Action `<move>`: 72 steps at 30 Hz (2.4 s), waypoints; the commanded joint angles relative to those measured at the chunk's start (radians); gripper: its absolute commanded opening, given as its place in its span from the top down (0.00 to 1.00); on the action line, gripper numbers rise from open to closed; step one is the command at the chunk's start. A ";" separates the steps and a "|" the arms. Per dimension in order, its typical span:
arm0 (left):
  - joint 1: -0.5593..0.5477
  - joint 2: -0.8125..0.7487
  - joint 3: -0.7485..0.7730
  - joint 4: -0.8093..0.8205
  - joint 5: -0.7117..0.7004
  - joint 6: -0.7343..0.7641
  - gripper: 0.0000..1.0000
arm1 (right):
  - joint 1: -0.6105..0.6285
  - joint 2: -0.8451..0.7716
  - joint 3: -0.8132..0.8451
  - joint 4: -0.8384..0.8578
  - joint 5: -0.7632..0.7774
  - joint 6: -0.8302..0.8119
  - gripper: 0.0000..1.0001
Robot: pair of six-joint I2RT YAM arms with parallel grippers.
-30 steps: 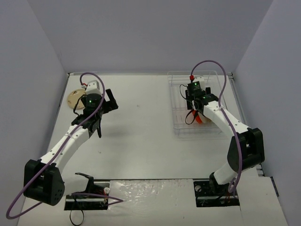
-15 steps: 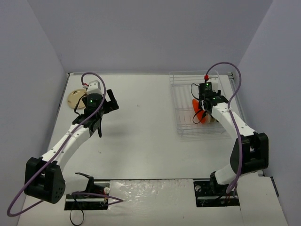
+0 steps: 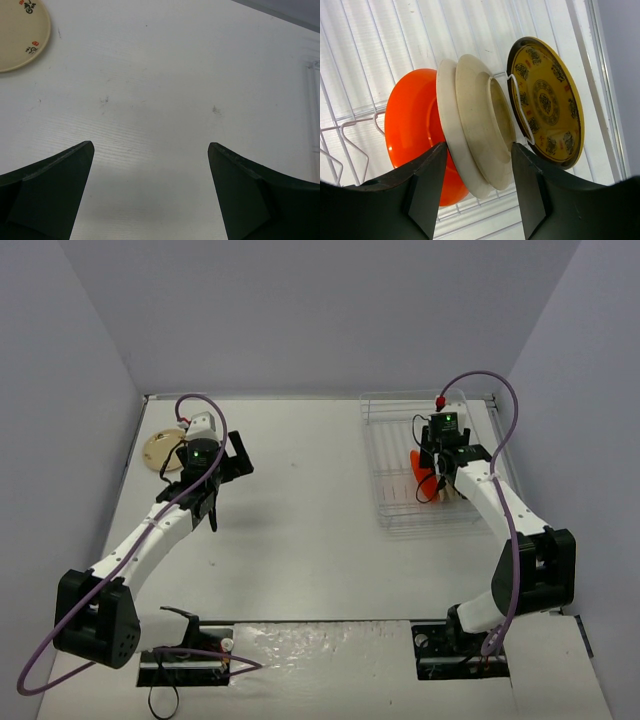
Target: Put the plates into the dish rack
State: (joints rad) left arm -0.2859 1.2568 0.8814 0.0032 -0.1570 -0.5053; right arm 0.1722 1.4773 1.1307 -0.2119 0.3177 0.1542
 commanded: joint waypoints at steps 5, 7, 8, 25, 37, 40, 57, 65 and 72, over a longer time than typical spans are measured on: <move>0.008 -0.007 0.065 0.045 0.005 0.008 0.03 | 0.115 -0.045 0.003 0.062 -0.008 -0.102 0.41; 0.008 -0.009 0.064 0.044 0.004 0.008 0.03 | 0.141 -0.040 0.009 0.060 -0.007 -0.115 0.40; 0.008 -0.010 0.064 0.044 0.004 0.008 0.03 | 0.153 -0.036 0.012 0.058 -0.004 -0.121 0.39; 0.010 -0.017 0.064 0.037 -0.007 0.010 0.03 | 0.190 0.081 0.061 -0.001 0.093 -0.128 0.28; 0.016 -0.011 0.069 0.027 -0.018 0.004 0.03 | 0.161 0.001 0.047 0.037 0.058 -0.099 0.22; 0.017 -0.011 0.067 0.027 -0.022 0.004 0.03 | 0.067 -0.066 0.043 0.075 0.004 -0.054 0.21; 0.116 0.013 0.082 -0.045 -0.010 -0.075 0.03 | 0.079 -0.088 0.032 0.150 -0.263 -0.211 0.22; 0.131 0.010 0.080 -0.061 -0.033 -0.088 0.03 | 0.121 0.042 0.097 0.065 0.016 -0.159 0.20; 0.141 0.005 0.079 -0.072 -0.103 -0.098 0.03 | -0.060 -0.072 0.050 0.157 -0.048 -0.038 0.16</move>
State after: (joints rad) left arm -0.1609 1.2830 0.9031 -0.0843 -0.2072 -0.5874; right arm 0.2136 1.5323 1.1819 -0.1567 0.2429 0.0376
